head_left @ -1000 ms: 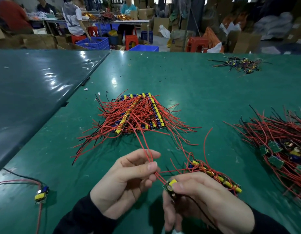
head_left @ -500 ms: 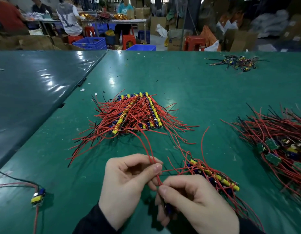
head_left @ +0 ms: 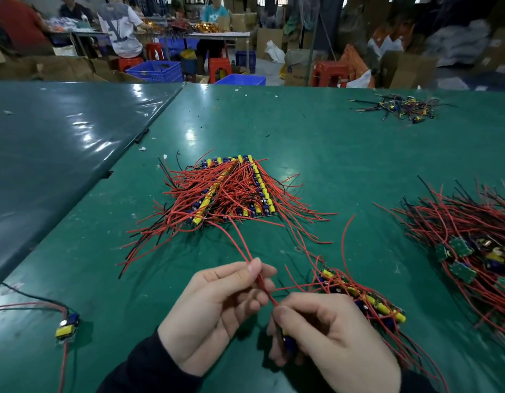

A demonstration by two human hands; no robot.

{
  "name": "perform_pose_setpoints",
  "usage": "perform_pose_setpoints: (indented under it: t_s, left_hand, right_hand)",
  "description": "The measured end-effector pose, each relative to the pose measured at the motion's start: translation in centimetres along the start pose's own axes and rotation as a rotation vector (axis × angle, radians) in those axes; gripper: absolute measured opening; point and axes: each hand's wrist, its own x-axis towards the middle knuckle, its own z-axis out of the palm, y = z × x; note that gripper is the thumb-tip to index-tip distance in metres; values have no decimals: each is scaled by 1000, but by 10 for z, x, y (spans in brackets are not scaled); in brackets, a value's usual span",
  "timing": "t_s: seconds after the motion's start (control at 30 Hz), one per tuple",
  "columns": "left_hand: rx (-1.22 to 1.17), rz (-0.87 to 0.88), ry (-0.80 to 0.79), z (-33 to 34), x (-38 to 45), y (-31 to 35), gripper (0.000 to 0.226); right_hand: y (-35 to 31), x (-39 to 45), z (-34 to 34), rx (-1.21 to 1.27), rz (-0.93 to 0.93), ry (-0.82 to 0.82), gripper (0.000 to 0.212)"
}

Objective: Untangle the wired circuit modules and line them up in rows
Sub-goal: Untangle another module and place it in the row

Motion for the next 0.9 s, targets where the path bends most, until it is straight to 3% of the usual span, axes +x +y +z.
perform_pose_setpoints:
  t_s: [0.1,0.23,0.5,0.63,0.77,0.9]
  left_hand:
    - [-46,-45,1,0,0,2,22]
    - [-108,-112,-37,1,-2,1,13]
    - [-243,-114,-46,-2,0,5,18]
    - [-215,-124,-126,-1,-4,4,20]
    - [-239,-84,-74,-1,-3,9,27]
    - [-272,-70,-203,-9,-5,13,30]
  right_hand:
    - [0,0,-1,-268,-188,38,27]
    - [0,-1,0,-383,-296,5,25]
    - [6,3,-7,-463,-175,88,28]
    - [7,3,-6,-569,-188,91,32]
    - [6,3,-9,-608,-225,79,29]
    - [4,2,-9,-624,-250,31,31]
